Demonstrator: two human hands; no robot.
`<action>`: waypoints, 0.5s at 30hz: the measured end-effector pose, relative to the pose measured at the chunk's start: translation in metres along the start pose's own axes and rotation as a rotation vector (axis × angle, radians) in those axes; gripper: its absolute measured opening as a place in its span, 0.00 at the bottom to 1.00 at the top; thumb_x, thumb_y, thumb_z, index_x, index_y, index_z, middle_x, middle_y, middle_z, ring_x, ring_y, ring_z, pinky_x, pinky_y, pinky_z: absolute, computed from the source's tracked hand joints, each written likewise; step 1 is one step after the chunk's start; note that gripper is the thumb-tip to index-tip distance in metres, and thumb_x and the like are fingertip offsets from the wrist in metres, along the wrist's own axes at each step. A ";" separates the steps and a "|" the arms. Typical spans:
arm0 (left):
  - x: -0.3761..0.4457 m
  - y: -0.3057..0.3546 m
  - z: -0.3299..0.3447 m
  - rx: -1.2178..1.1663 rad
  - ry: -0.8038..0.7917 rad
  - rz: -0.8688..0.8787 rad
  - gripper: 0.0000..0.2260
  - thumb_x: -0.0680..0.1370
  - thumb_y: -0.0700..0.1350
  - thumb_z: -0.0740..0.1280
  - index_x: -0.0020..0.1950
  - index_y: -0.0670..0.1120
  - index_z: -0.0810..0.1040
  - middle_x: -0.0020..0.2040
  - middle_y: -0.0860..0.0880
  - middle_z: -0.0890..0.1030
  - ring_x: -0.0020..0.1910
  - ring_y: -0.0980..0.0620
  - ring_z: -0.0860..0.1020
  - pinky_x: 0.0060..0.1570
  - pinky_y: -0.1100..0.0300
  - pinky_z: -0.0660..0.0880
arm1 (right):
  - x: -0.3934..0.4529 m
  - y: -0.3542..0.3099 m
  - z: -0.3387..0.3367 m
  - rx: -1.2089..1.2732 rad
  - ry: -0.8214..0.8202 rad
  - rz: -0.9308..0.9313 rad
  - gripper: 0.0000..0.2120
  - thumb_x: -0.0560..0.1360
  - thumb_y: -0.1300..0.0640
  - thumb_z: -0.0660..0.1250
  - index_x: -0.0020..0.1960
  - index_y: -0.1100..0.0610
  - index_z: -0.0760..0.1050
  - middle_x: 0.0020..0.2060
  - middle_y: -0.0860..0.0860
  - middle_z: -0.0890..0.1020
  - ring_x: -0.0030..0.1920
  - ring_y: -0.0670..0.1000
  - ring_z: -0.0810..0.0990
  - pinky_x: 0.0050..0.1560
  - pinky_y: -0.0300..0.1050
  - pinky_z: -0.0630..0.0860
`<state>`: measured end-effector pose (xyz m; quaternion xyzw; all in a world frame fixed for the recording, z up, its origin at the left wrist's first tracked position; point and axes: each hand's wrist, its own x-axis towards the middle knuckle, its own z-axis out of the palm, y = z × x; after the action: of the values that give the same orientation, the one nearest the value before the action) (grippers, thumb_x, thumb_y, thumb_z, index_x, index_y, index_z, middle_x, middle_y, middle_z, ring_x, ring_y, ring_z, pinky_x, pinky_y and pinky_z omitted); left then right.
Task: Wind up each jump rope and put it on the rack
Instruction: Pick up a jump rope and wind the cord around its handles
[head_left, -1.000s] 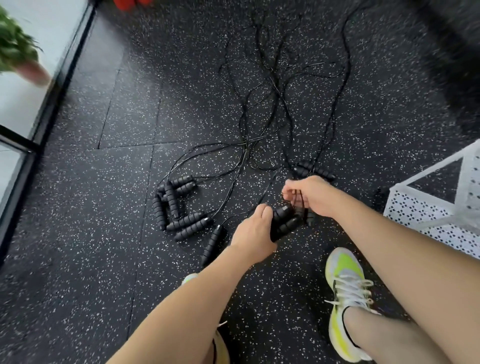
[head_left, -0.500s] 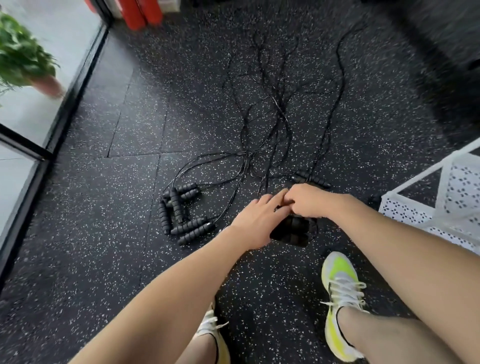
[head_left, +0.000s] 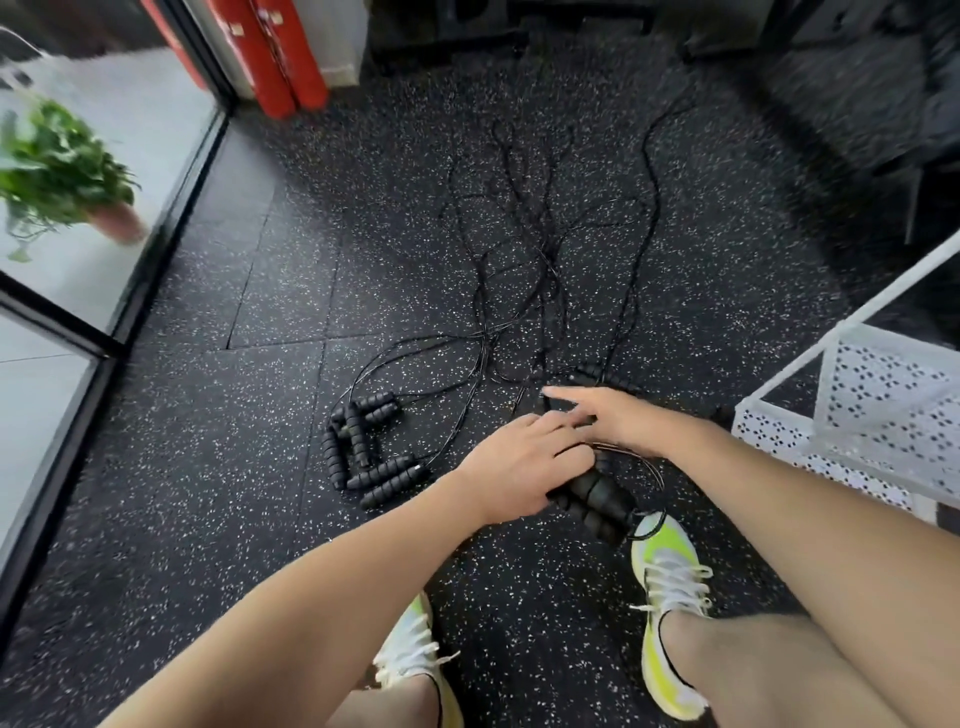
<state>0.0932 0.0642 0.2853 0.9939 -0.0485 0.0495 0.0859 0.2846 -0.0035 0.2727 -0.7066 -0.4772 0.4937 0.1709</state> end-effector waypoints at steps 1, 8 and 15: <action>-0.002 0.004 -0.006 -0.007 0.022 0.023 0.22 0.65 0.40 0.76 0.56 0.44 0.74 0.56 0.44 0.80 0.61 0.41 0.73 0.50 0.47 0.75 | 0.002 -0.003 0.004 -0.040 -0.009 -0.018 0.31 0.79 0.67 0.67 0.77 0.47 0.66 0.61 0.52 0.83 0.59 0.48 0.79 0.57 0.35 0.75; -0.020 0.022 -0.025 0.019 -0.037 -0.055 0.26 0.65 0.41 0.78 0.58 0.44 0.71 0.70 0.36 0.71 0.72 0.37 0.66 0.57 0.44 0.75 | -0.023 -0.028 0.012 -0.229 0.272 -0.269 0.16 0.72 0.67 0.66 0.52 0.52 0.85 0.47 0.45 0.87 0.48 0.44 0.83 0.50 0.40 0.76; -0.023 0.039 -0.051 -0.031 0.087 -0.129 0.27 0.65 0.42 0.79 0.61 0.44 0.72 0.60 0.41 0.78 0.62 0.39 0.77 0.59 0.45 0.75 | -0.070 -0.050 0.015 -0.159 0.259 -0.337 0.09 0.76 0.65 0.68 0.51 0.56 0.84 0.44 0.45 0.85 0.45 0.37 0.78 0.50 0.37 0.73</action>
<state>0.0615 0.0365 0.3394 0.9904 0.0185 0.0863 0.1063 0.2419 -0.0417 0.3389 -0.6857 -0.6001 0.3242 0.2543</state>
